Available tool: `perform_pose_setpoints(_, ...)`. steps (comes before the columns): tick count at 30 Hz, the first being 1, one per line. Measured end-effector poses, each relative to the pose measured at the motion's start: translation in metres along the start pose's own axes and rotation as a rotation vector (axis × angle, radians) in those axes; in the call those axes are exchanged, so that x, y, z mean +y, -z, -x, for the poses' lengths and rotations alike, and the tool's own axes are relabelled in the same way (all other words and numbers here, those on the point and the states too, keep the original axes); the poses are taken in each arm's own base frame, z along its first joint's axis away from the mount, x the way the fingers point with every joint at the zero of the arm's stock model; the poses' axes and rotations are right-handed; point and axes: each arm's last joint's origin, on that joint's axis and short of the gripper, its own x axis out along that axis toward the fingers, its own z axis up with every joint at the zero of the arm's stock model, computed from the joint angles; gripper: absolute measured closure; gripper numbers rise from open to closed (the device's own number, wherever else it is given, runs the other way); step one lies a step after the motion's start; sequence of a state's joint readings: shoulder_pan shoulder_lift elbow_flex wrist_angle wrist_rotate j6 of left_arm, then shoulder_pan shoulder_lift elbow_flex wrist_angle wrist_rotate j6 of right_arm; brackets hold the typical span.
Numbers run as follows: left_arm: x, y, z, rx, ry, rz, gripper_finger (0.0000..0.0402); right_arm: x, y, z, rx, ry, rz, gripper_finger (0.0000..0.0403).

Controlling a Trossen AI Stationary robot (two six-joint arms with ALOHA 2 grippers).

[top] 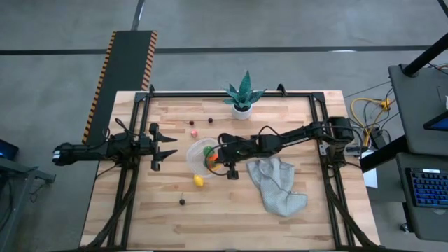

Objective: Pick and placing Produce into tupperware
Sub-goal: Put the red strawberry into the transparent bin, then put the red cherry into the transparent bin

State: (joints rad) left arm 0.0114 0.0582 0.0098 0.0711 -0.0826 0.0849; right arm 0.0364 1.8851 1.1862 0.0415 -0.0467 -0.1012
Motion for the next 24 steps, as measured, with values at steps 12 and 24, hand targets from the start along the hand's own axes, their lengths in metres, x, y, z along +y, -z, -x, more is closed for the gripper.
perform_pose_setpoints(12,0.0,0.0,0.0,0.0,0.0,0.0,0.0219,-0.001,-0.013,0.011,-0.011,-0.002,-0.013,0.0273)
perform_pose_setpoints(24,0.0,-0.003,0.0,-0.035,-0.003,0.003,0.0219,0.004,-0.052,0.153,-0.242,0.017,0.049,0.0284)
